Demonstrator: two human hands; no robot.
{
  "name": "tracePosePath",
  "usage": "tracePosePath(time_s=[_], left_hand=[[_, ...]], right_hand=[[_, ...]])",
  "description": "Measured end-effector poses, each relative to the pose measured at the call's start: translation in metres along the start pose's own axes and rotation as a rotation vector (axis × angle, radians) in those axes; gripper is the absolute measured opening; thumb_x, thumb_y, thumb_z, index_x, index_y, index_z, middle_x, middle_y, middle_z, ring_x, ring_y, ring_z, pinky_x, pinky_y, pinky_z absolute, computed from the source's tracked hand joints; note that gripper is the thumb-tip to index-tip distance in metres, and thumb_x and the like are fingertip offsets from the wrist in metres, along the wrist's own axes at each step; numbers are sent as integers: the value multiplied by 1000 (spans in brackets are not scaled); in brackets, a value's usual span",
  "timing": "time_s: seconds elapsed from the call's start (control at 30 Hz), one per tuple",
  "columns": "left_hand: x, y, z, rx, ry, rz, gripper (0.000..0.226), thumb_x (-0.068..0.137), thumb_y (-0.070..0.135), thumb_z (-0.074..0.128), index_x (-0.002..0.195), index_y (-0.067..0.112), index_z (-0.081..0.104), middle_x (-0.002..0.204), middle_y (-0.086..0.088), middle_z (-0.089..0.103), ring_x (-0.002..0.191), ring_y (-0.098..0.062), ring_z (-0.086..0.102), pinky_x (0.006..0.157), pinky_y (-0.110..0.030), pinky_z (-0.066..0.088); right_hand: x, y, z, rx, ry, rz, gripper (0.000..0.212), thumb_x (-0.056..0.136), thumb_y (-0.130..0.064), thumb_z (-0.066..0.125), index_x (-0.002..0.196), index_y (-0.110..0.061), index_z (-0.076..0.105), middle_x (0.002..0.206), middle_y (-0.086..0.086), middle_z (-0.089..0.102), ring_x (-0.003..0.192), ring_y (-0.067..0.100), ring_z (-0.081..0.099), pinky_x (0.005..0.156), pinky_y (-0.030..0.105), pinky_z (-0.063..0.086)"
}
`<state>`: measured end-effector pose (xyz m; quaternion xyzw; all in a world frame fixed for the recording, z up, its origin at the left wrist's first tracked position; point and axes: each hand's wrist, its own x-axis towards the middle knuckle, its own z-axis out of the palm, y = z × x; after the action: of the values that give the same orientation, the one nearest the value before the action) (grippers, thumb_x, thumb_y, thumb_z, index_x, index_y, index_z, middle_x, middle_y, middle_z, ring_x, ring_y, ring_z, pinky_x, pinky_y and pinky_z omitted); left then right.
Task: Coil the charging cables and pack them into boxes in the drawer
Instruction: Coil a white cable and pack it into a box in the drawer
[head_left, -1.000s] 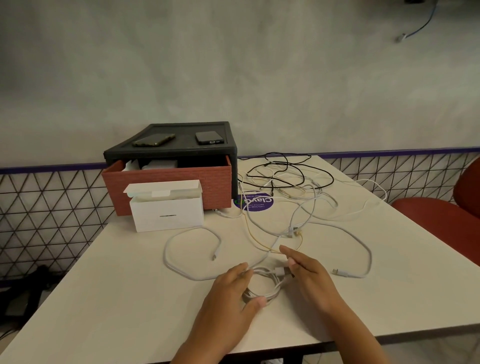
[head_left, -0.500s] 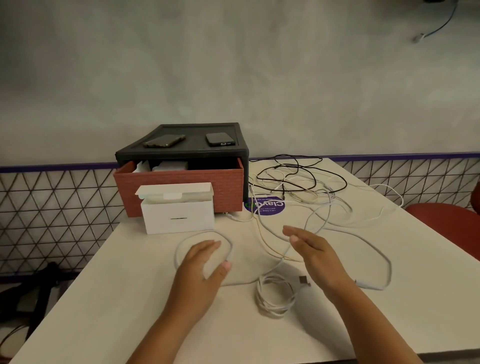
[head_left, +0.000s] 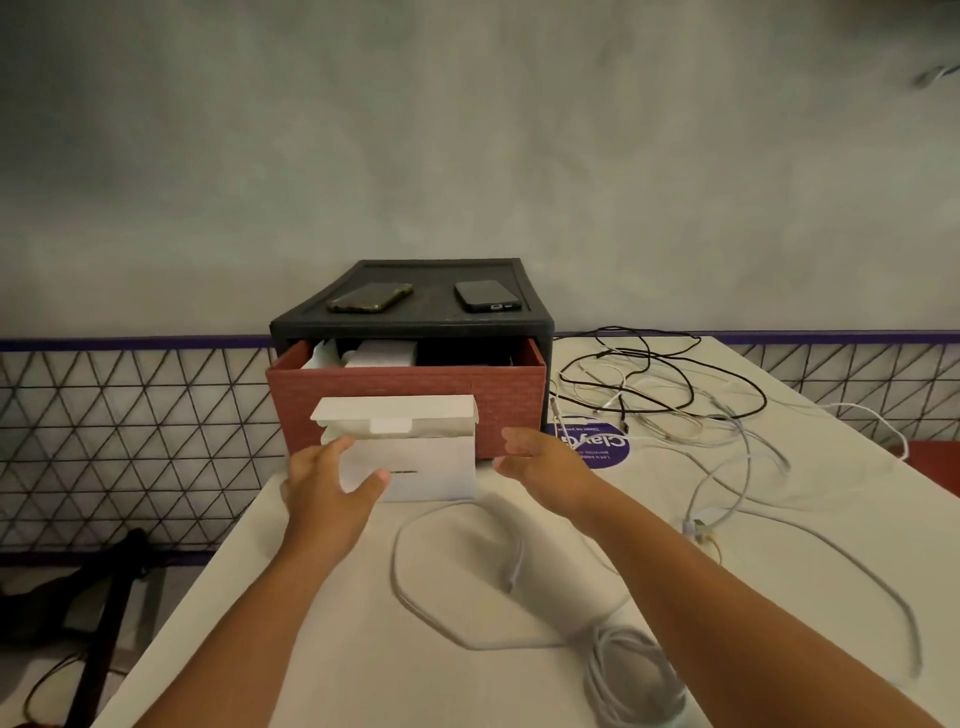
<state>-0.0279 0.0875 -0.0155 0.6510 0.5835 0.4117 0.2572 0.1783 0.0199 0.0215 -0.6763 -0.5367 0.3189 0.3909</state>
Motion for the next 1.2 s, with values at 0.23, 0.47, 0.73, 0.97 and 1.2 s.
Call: tracePosePath(time_s=[0.23, 0.47, 0.73, 0.97, 1.2], left_hand=[[29, -15, 1, -96, 13, -43, 61, 81, 21, 70, 136, 21, 43, 140, -10, 28, 129, -28, 32, 106, -37, 28], [37, -18, 1, -223, 12, -10, 51, 83, 18, 68, 129, 20, 48, 133, -8, 45, 122, -26, 45, 97, -35, 37], [3, 13, -39, -314, -77, 92, 65, 83, 20, 68, 132, 45, 34, 130, 5, 51, 119, -19, 49, 100, -45, 42], [-65, 38, -67, -312, -250, 174, 80, 81, 13, 69, 135, 53, 23, 130, 18, 44, 117, -9, 46, 93, -29, 39], [-129, 28, -77, -472, -318, 76, 68, 59, 53, 73, 107, 78, 32, 141, 18, 39, 127, -8, 42, 110, -42, 31]], right_hand=[[41, -2, 23, -58, -37, 46, 25, 90, -15, 52, 111, -7, 62, 112, 9, 62, 98, 23, 55, 83, 32, 43], [51, -4, 36, -133, -7, -1, 25, 92, -22, 55, 114, -10, 58, 108, 6, 62, 95, 20, 56, 79, 27, 43], [0, -33, 1, 54, 77, -88, 21, 89, -22, 61, 109, -21, 55, 100, -7, 61, 97, 15, 59, 88, 34, 49], [-87, -21, -18, 65, 118, -98, 16, 86, -21, 64, 96, -31, 56, 101, -14, 60, 91, 10, 60, 92, 36, 48], [-155, 3, -3, 20, 93, -65, 24, 87, -18, 62, 105, -33, 55, 106, -18, 60, 75, -1, 61, 65, 10, 42]])
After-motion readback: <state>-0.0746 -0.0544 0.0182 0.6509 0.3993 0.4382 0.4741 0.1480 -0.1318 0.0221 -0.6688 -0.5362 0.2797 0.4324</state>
